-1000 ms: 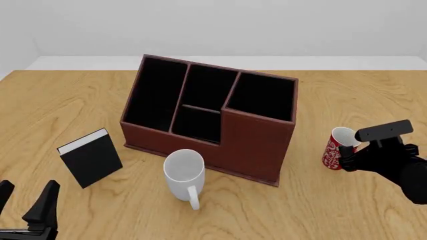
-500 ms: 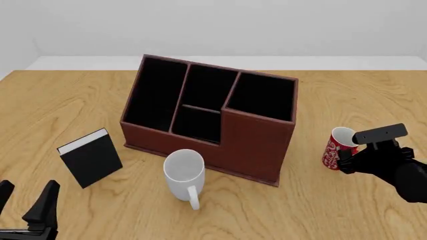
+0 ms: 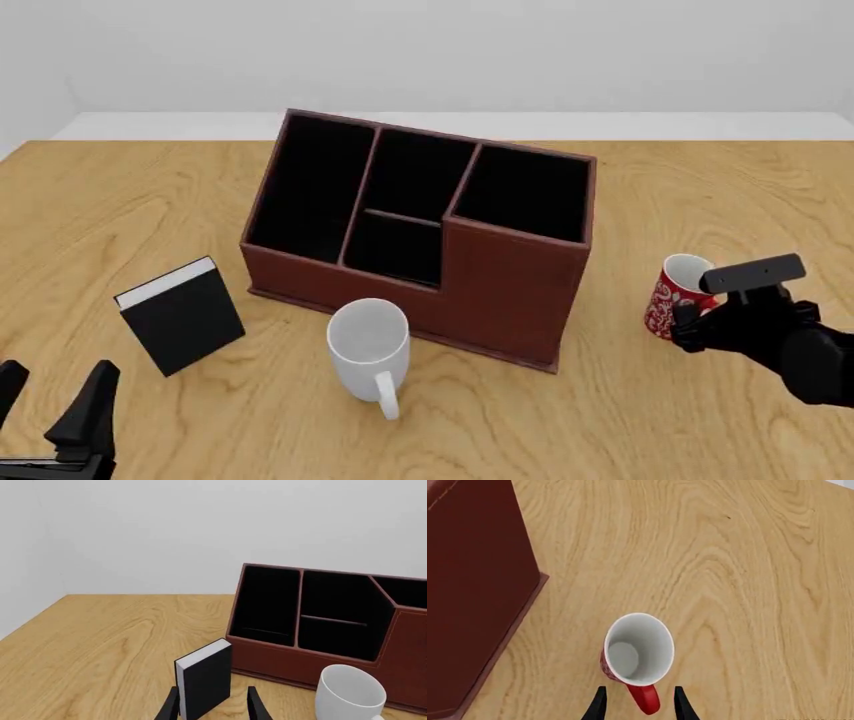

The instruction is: Pick up the red mug and place it to the right of the caddy.

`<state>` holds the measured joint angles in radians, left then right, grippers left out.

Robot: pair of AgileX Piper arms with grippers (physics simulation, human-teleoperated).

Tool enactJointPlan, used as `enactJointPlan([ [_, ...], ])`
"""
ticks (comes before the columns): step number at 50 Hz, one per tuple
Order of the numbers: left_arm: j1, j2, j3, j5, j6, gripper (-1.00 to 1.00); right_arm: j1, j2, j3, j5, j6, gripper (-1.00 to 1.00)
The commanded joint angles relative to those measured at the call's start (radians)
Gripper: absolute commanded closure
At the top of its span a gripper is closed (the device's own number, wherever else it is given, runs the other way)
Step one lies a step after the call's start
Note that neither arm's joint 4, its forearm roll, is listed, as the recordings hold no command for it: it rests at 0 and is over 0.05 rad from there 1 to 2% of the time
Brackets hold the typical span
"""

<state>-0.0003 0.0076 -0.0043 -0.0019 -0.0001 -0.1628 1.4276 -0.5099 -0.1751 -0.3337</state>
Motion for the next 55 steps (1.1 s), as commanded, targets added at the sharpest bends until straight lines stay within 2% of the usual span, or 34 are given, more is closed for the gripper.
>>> enactJointPlan([
  [1,0.000,0.000,0.000,0.000,0.000,-1.00,-0.011,0.024,0.003,-0.015,-0.007,-1.00],
  [24,0.000,0.000,0.000,0.000,0.000,-1.00,-0.010,0.043,0.004,-0.029,-0.017,-1.00],
  [25,0.000,0.000,0.000,0.000,0.000,-1.00,-0.012,0.040,0.005,-0.030,-0.020,1.00],
  [44,0.000,0.000,0.000,0.000,0.000,-1.00,0.000,-0.013,0.015,-0.007,-0.015,1.00],
  [55,0.000,0.000,0.000,0.000,0.000,-1.00,0.028,-0.205,0.031,0.103,-0.006,1.00],
])
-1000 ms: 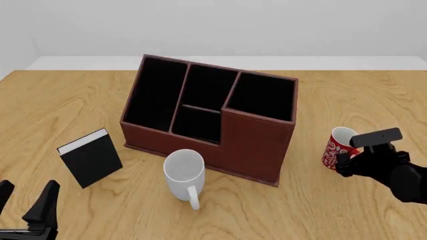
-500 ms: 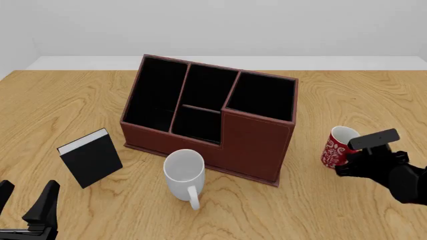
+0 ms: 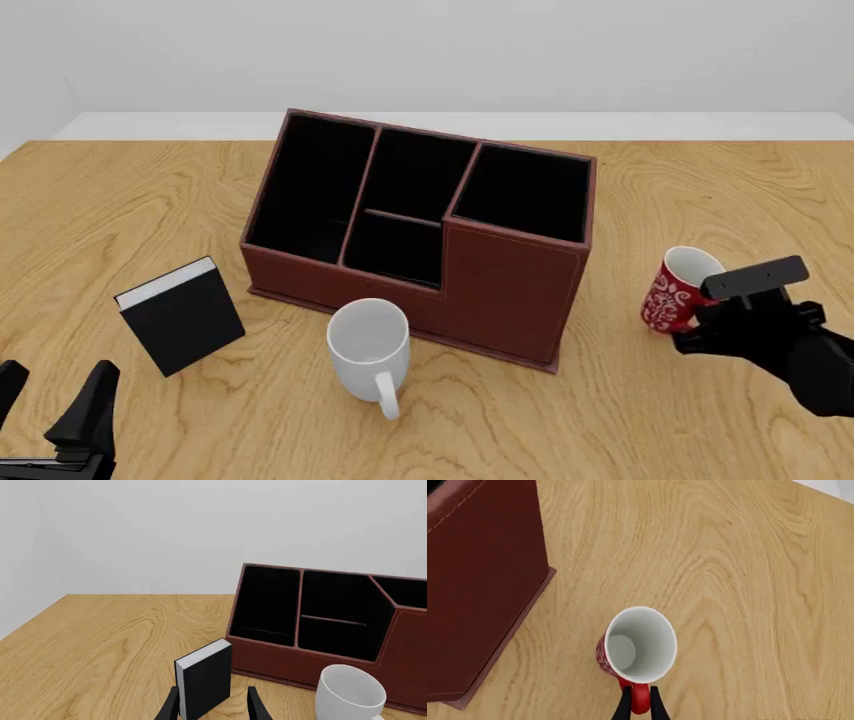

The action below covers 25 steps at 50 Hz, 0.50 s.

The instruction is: Pick up the red mug and place it to the right of the caddy.

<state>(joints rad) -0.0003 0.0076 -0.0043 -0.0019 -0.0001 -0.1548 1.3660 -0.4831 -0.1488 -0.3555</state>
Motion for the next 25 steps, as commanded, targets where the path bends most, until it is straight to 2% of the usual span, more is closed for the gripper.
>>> enactJointPlan([
  [1,0.000,0.000,0.000,0.000,0.000,-1.00,0.028,-0.160,0.012,0.085,0.011,1.00],
  [25,0.000,0.000,0.000,0.000,0.000,-1.00,0.174,-0.309,0.085,0.187,-0.037,1.00],
])
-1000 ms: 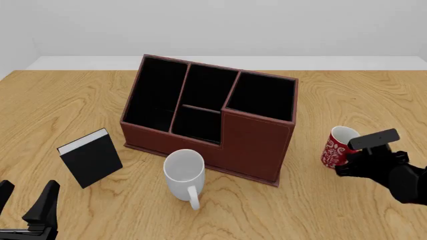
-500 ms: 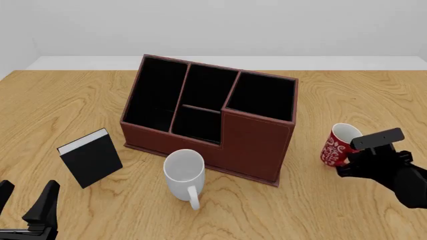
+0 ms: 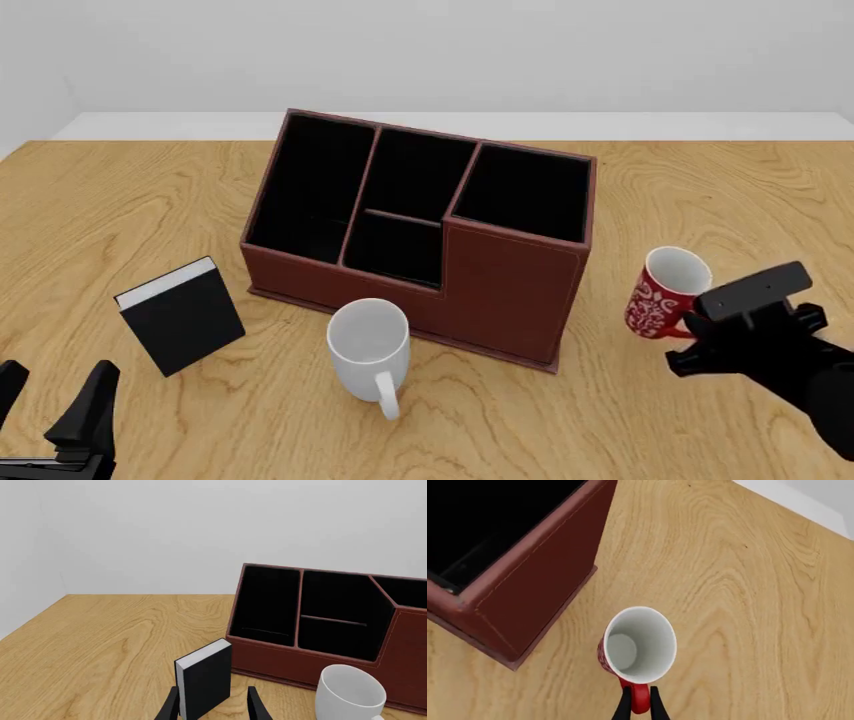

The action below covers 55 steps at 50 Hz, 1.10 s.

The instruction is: Pick up the red mug and place it to the right of the caddy.

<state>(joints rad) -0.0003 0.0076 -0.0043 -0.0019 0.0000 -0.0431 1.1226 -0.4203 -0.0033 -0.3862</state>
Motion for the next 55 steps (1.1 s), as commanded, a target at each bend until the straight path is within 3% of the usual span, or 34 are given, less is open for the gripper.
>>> enactJointPlan([
  [1,0.000,0.000,0.000,0.000,0.000,-1.00,0.069,-0.070,0.024,0.045,-0.008,1.00],
  [17,0.000,0.000,0.000,0.000,0.000,-1.00,0.133,-0.067,0.048,0.046,-0.004,1.00],
  [55,0.000,0.000,0.000,0.000,0.000,-1.00,0.129,0.074,0.058,-0.054,0.008,1.00],
])
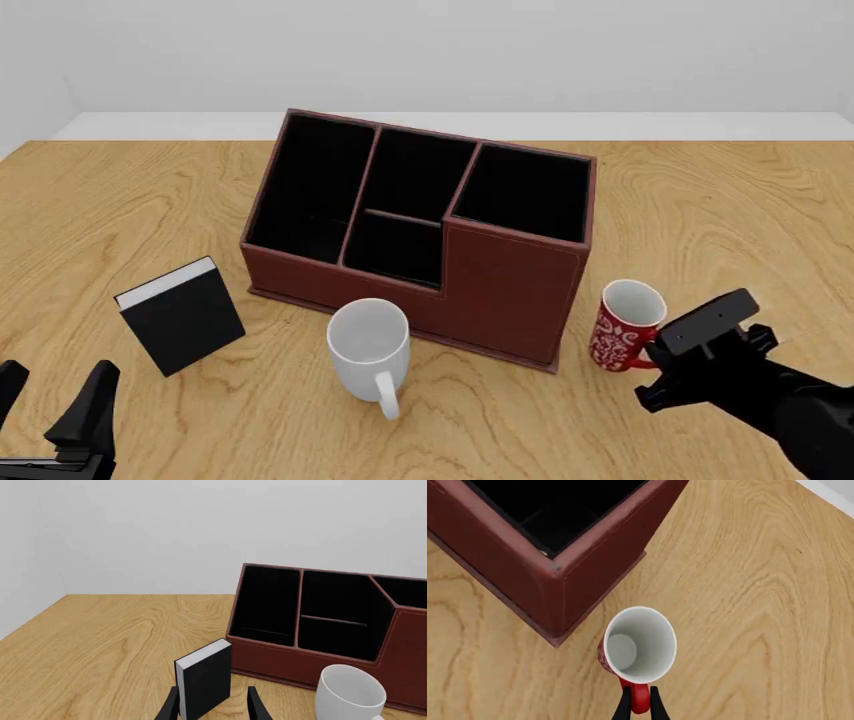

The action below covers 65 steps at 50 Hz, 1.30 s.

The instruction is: Pick up the red mug and place it to the right of the caddy.

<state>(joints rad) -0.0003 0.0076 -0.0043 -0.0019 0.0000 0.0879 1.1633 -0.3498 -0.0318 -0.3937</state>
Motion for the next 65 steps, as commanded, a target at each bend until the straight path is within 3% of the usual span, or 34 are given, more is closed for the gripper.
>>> enactJointPlan([
  [1,0.000,0.000,0.000,0.000,0.000,-1.00,-0.004,0.037,-0.015,-0.027,0.016,1.00],
  [65,0.000,0.000,0.000,0.000,0.000,-1.00,0.005,0.104,0.031,-0.103,0.064,1.00],
])
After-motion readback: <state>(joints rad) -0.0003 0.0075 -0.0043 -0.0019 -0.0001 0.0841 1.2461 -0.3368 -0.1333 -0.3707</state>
